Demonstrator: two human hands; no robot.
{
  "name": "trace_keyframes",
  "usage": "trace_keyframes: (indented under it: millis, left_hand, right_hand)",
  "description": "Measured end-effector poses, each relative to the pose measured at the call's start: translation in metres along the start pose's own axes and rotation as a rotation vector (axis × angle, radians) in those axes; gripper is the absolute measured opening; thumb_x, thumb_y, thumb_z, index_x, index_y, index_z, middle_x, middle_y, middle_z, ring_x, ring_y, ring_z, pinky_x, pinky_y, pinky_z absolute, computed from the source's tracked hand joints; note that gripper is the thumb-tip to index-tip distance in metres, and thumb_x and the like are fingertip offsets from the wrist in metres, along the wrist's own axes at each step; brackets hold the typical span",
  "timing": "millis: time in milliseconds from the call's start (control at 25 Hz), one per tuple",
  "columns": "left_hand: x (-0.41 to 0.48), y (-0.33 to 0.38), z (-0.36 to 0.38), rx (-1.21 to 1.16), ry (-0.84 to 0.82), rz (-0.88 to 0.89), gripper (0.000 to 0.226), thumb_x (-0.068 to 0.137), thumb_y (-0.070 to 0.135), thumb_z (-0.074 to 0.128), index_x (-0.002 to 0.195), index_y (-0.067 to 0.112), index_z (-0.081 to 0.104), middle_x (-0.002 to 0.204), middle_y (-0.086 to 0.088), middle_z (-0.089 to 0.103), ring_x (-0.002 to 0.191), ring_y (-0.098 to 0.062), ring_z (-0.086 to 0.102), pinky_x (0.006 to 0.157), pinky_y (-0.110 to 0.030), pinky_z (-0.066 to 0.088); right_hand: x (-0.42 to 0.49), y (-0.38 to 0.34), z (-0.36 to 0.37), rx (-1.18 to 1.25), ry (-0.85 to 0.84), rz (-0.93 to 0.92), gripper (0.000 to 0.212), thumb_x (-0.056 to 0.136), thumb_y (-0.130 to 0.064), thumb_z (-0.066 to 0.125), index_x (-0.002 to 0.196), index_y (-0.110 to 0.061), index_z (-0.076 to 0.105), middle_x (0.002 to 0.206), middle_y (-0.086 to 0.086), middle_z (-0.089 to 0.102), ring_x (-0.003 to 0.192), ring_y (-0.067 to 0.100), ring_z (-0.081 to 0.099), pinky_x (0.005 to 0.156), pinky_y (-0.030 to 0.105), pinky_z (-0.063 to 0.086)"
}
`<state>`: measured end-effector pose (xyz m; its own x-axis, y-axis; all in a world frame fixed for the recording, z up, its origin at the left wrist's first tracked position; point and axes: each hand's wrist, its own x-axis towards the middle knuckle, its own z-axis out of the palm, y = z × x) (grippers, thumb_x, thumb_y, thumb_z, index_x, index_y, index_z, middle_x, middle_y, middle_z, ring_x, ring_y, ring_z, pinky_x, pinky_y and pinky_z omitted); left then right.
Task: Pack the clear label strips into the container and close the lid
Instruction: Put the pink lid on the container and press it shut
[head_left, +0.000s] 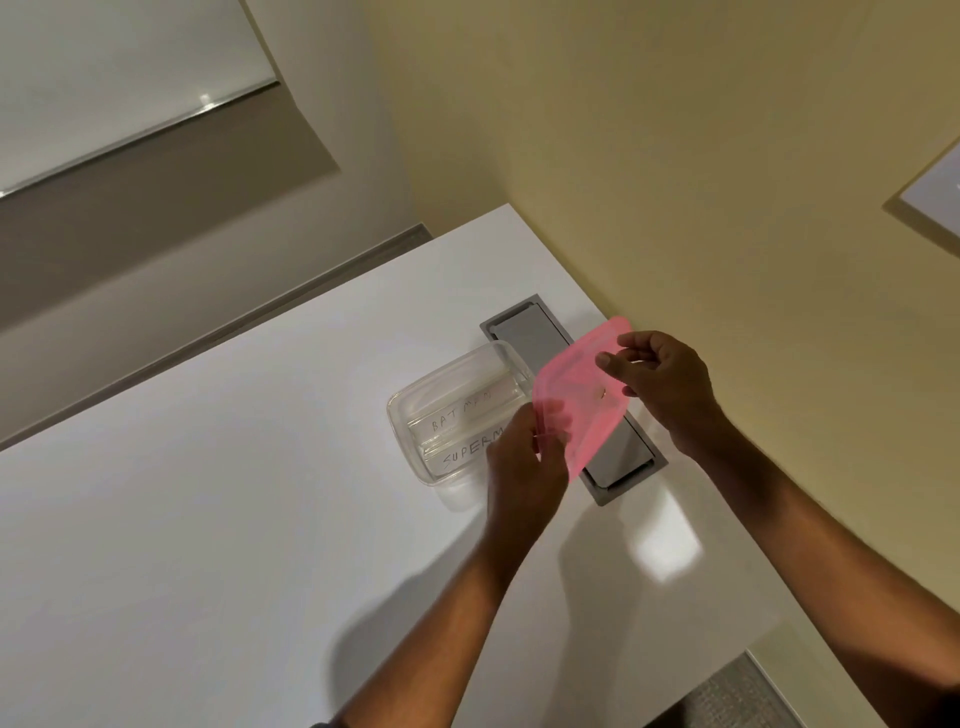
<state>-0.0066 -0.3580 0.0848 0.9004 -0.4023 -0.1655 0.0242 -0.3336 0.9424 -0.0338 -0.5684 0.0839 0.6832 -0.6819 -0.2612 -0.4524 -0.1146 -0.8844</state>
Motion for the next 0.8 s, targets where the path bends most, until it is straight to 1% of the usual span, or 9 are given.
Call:
trace_keyframes:
  millis: [200,280,400,440,560,640,680,760,800]
  left_hand:
    - [0.015,-0.003,-0.043,-0.264,-0.007,-0.111,0.042,0.105,0.001,0.053,0.139,0.026,0.058,0.107,-0.001,0.081,0.093,-0.022,0.081,0.079,-0.045,0.07]
    - [0.022,-0.007,-0.061,-0.287,0.018,-0.147,0.043,0.108,0.0,0.048,0.143,0.024,0.054,0.109,-0.005,0.08,0.094,-0.027,0.081,0.08,-0.045,0.069]
    - [0.032,-0.015,-0.079,-0.313,0.08,-0.247,0.045,0.11,-0.002,0.043,0.146,0.023,0.052,0.11,-0.009,0.08,0.094,-0.033,0.08,0.081,-0.048,0.069]
    - [0.036,-0.018,-0.084,-0.317,0.101,-0.276,0.046,0.11,-0.002,0.043,0.147,0.024,0.052,0.11,-0.011,0.079,0.094,-0.033,0.081,0.08,-0.047,0.069]
    - [0.044,-0.029,-0.097,-0.344,0.168,-0.35,0.048,0.109,-0.004,0.045,0.147,0.024,0.054,0.109,-0.014,0.077,0.088,-0.033,0.081,0.079,-0.047,0.07]
    - [0.048,-0.037,-0.105,-0.297,0.266,-0.387,0.046,0.107,0.0,0.056,0.146,0.024,0.058,0.106,-0.013,0.073,0.082,-0.03,0.081,0.077,-0.045,0.07]
    - [0.05,-0.042,-0.108,-0.249,0.313,-0.398,0.045,0.105,0.005,0.064,0.147,0.023,0.061,0.105,-0.013,0.071,0.081,-0.029,0.08,0.074,-0.041,0.07]
    - [0.053,-0.05,-0.116,-0.179,0.365,-0.415,0.046,0.101,0.015,0.074,0.146,0.021,0.065,0.094,-0.008,0.068,0.077,-0.03,0.078,0.07,-0.036,0.069]
    - [0.054,-0.054,-0.119,-0.163,0.372,-0.415,0.041,0.099,0.019,0.076,0.139,0.023,0.07,0.086,-0.006,0.065,0.073,-0.028,0.077,0.074,-0.038,0.07]
  right_hand:
    - [0.018,0.02,0.006,-0.253,0.057,0.08,0.076,0.086,-0.048,0.083,0.147,-0.011,0.056,0.145,0.011,0.063,0.129,0.03,0.061,0.108,0.045,0.052]
    - [0.023,0.021,0.01,-0.208,0.017,0.125,0.069,0.089,-0.044,0.081,0.145,-0.009,0.059,0.139,0.01,0.066,0.128,0.03,0.062,0.109,0.043,0.05]
    - [0.028,0.02,0.022,-0.102,-0.088,0.097,0.029,0.094,-0.028,0.078,0.118,-0.012,0.077,0.11,0.006,0.079,0.108,0.032,0.075,0.099,0.048,0.06]
    - [0.029,0.018,0.028,-0.094,-0.108,0.087,0.021,0.094,-0.024,0.077,0.113,-0.013,0.079,0.105,0.006,0.08,0.103,0.035,0.077,0.095,0.051,0.063]
    - [0.033,0.009,0.044,-0.042,-0.134,0.106,0.016,0.093,-0.019,0.079,0.107,-0.012,0.079,0.103,0.013,0.08,0.099,0.042,0.077,0.089,0.058,0.064]
    - [0.035,0.005,0.054,-0.026,-0.144,0.106,0.005,0.092,-0.017,0.08,0.096,-0.019,0.079,0.1,0.012,0.081,0.096,0.039,0.078,0.087,0.056,0.065]
    - [0.036,0.003,0.059,-0.022,-0.145,0.105,0.006,0.092,-0.016,0.08,0.091,-0.022,0.078,0.098,0.012,0.08,0.096,0.039,0.079,0.086,0.055,0.066]
    - [0.038,0.001,0.069,-0.018,-0.14,0.104,0.007,0.091,-0.015,0.081,0.09,-0.021,0.078,0.098,0.013,0.08,0.095,0.039,0.079,0.085,0.055,0.066]
    - [0.039,0.002,0.075,-0.029,-0.14,0.1,0.004,0.091,-0.015,0.081,0.092,-0.019,0.079,0.098,0.013,0.08,0.095,0.038,0.079,0.086,0.056,0.066]
